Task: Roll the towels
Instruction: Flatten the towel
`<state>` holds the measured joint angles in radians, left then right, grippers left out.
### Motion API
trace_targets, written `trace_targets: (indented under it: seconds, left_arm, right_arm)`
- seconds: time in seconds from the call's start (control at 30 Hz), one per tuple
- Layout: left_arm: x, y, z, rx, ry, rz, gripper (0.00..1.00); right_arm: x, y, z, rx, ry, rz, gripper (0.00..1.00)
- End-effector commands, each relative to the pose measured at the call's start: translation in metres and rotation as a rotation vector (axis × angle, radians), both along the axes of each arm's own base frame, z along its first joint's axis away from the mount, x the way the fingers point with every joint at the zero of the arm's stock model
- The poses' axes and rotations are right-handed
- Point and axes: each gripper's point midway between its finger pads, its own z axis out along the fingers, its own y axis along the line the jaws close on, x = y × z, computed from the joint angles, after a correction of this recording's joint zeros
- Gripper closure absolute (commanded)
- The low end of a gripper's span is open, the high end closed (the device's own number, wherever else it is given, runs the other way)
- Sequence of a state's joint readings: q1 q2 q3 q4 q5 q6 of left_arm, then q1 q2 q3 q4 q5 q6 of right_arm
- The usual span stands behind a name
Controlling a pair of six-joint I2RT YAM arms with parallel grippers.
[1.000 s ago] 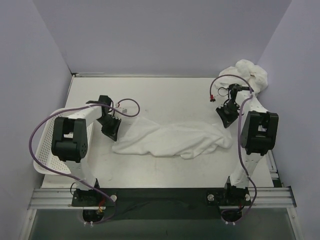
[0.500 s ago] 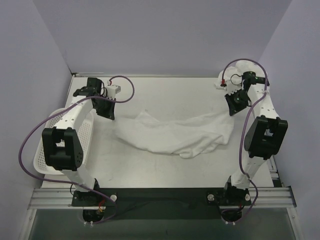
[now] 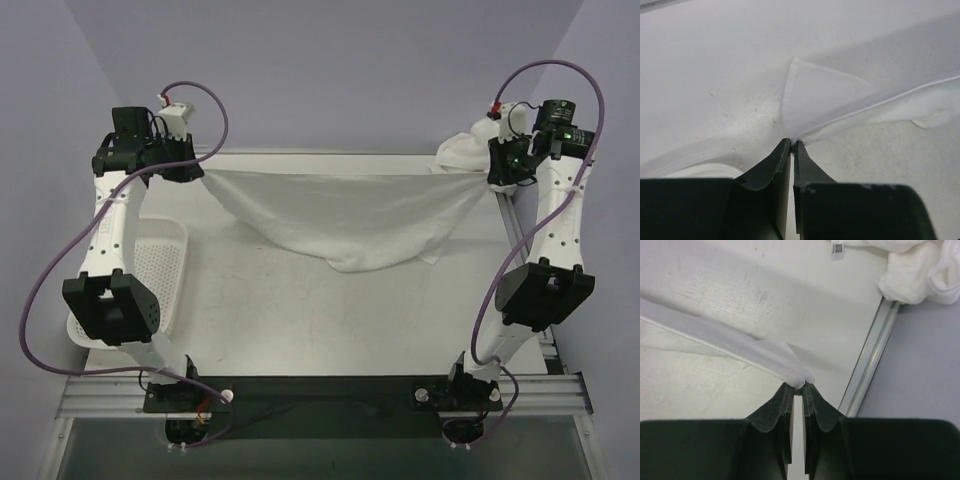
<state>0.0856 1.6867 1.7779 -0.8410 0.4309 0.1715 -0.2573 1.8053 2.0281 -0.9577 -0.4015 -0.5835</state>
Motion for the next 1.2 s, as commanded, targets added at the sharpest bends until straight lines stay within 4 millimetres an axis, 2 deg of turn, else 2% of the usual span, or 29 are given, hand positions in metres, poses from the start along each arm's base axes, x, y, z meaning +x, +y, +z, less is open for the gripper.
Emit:
trace_targets:
  seconds: [0.0, 0.07, 0.1, 0.13, 0.17, 0.2, 0.23, 0.27, 0.3, 0.33, 0.37, 0.43, 0.47, 0.6, 0.67, 0.73, 0.77, 0.8, 0.87, 0.9, 0.93, 0.97, 1.0, 1.03, 1.07, 1.1, 1.13, 1.17]
  left_arm:
    - [-0.003, -0.004, 0.058, -0.022, -0.152, -0.019, 1.0]
    - [-0.015, -0.004, 0.069, -0.029, -0.177, -0.019, 1.0]
    - [-0.02, -0.003, 0.072, -0.034, -0.187, -0.015, 1.0]
    - [-0.026, -0.002, 0.076, -0.037, -0.199, -0.01, 1.0]
    - [-0.041, -0.002, 0.078, -0.039, -0.211, -0.009, 1.0]
    - [-0.047, -0.002, 0.081, -0.037, -0.226, -0.007, 1.0]
    - [-0.055, 0.0, 0.081, -0.039, -0.233, 0.001, 1.0]
    - [-0.07, -0.001, 0.092, -0.038, -0.264, 0.002, 1.0]
    - [-0.079, -0.003, 0.083, -0.053, -0.241, -0.001, 1.0]
    - [-0.086, -0.002, 0.083, -0.058, -0.242, 0.003, 1.0]
    - [-0.101, -0.001, 0.091, -0.059, -0.265, 0.009, 1.0]
    - [-0.116, -0.002, 0.093, -0.064, -0.272, 0.005, 1.0]
    - [-0.128, -0.002, 0.102, -0.057, -0.307, 0.005, 1.0]
    - [-0.154, -0.005, 0.119, -0.037, -0.368, 0.012, 1.0]
    - [-0.158, -0.006, 0.126, -0.036, -0.376, 0.005, 1.0]
    - [-0.151, -0.005, 0.125, -0.035, -0.356, 0.002, 1.0]
    - [-0.147, -0.005, 0.119, -0.038, -0.329, 0.0, 1.0]
    - [-0.143, -0.003, 0.114, -0.043, -0.307, 0.003, 1.0]
    - [-0.129, -0.007, 0.096, -0.071, -0.246, -0.028, 1.0]
    - [-0.123, -0.008, 0.089, -0.075, -0.231, -0.029, 1.0]
    - [-0.112, -0.012, 0.075, -0.077, -0.199, -0.031, 1.0]
    - [-0.098, -0.007, 0.064, -0.057, -0.199, 0.0, 1.0]
    - [-0.09, -0.007, 0.057, -0.059, -0.19, 0.012, 1.0]
    - [-0.073, -0.008, 0.043, -0.033, -0.172, 0.021, 1.0]
    - [-0.065, -0.01, 0.03, -0.031, -0.147, 0.026, 1.0]
    - [-0.057, -0.012, 0.022, -0.023, -0.135, 0.025, 1.0]
    - [-0.045, -0.017, 0.002, -0.011, -0.091, 0.019, 1.0]
    - [-0.033, -0.018, -0.004, 0.0, -0.105, 0.023, 1.0]
  right_arm:
    - [-0.019, 0.0, 0.05, 0.035, -0.1, -0.07, 1.0]
    - [-0.03, 0.002, 0.065, 0.042, -0.142, -0.075, 1.0]
    - [-0.036, 0.003, 0.062, 0.05, -0.132, -0.081, 1.0]
    - [-0.048, 0.001, 0.073, 0.051, -0.161, -0.089, 1.0]
    - [-0.054, 0.002, 0.075, 0.056, -0.169, -0.092, 1.0]
    - [-0.062, 0.002, 0.071, 0.065, -0.157, -0.095, 1.0]
    - [-0.076, 0.0, 0.078, 0.061, -0.18, -0.109, 1.0]
    - [-0.083, 0.001, 0.079, 0.064, -0.188, -0.108, 1.0]
    - [-0.092, 0.002, 0.067, 0.076, -0.161, -0.11, 1.0]
    - [-0.108, 0.001, 0.076, 0.066, -0.194, -0.124, 1.0]
    - [-0.115, 0.003, 0.078, 0.075, -0.209, -0.125, 1.0]
    - [-0.136, 0.006, 0.08, 0.07, -0.236, -0.131, 1.0]
    - [-0.144, 0.002, 0.081, 0.063, -0.247, -0.153, 1.0]
    - [-0.171, 0.004, 0.087, 0.004, -0.299, -0.152, 1.0]
    - [-0.17, 0.002, 0.088, -0.019, -0.304, -0.14, 1.0]
    - [-0.157, -0.008, 0.084, -0.016, -0.284, -0.156, 1.0]
    - [-0.15, -0.011, 0.088, -0.009, -0.288, -0.165, 1.0]
    - [-0.137, -0.017, 0.078, 0.019, -0.246, -0.169, 1.0]
    - [-0.122, -0.017, 0.072, 0.031, -0.216, -0.158, 1.0]
    - [-0.107, -0.006, 0.058, 0.043, -0.166, -0.112, 1.0]
    - [-0.1, -0.006, 0.049, 0.022, -0.134, -0.11, 1.0]
    - [-0.093, -0.002, 0.04, 0.029, -0.111, -0.101, 1.0]
    - [-0.079, 0.002, 0.021, 0.053, -0.061, -0.097, 1.0]
    - [-0.07, 0.011, 0.009, 0.053, -0.03, -0.076, 1.0]
    - [-0.062, 0.013, -0.002, 0.052, -0.001, -0.075, 1.0]
    - [-0.047, 0.012, -0.026, 0.062, 0.048, -0.086, 1.0]
    - [-0.038, 0.015, -0.037, 0.059, 0.065, -0.082, 1.0]
    - [-0.03, 0.011, -0.049, 0.046, 0.088, -0.098, 1.0]
